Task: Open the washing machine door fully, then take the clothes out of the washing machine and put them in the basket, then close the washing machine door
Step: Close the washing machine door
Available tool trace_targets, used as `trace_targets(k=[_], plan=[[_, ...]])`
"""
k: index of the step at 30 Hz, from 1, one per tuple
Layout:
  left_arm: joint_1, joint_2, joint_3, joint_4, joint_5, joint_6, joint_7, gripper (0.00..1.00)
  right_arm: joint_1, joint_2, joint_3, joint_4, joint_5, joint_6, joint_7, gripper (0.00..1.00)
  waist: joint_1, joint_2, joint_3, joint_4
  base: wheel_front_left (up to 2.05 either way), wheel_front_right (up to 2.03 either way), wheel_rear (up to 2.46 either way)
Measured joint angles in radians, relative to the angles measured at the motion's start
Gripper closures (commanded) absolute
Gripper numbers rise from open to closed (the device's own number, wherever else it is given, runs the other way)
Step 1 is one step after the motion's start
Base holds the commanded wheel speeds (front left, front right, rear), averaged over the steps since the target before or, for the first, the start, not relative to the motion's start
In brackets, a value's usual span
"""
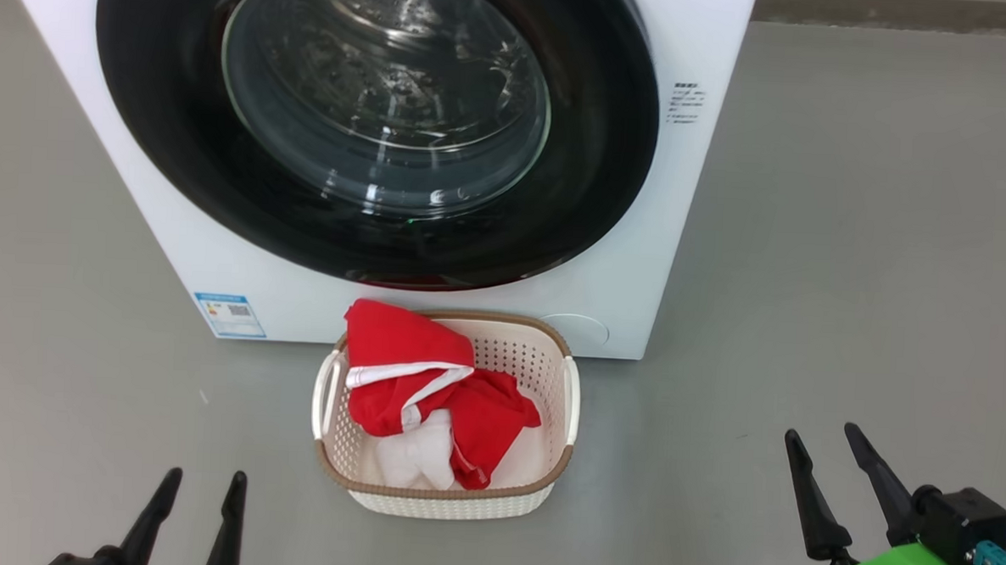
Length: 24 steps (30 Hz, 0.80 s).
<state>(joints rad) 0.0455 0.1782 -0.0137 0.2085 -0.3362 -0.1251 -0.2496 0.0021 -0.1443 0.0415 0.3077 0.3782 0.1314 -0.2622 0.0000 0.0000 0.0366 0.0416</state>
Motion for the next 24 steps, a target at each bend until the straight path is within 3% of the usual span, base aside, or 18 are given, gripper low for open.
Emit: trace_targets(k=[24], plan=[[0.042,0.001,0.044,0.007,0.000,0.000,0.000,0.00,0.101,0.013,-0.057,-0.028,0.000,0.000,0.004,0.00,0.0000,0.0000,-0.034,-0.046,0.00,0.00,0.00]])
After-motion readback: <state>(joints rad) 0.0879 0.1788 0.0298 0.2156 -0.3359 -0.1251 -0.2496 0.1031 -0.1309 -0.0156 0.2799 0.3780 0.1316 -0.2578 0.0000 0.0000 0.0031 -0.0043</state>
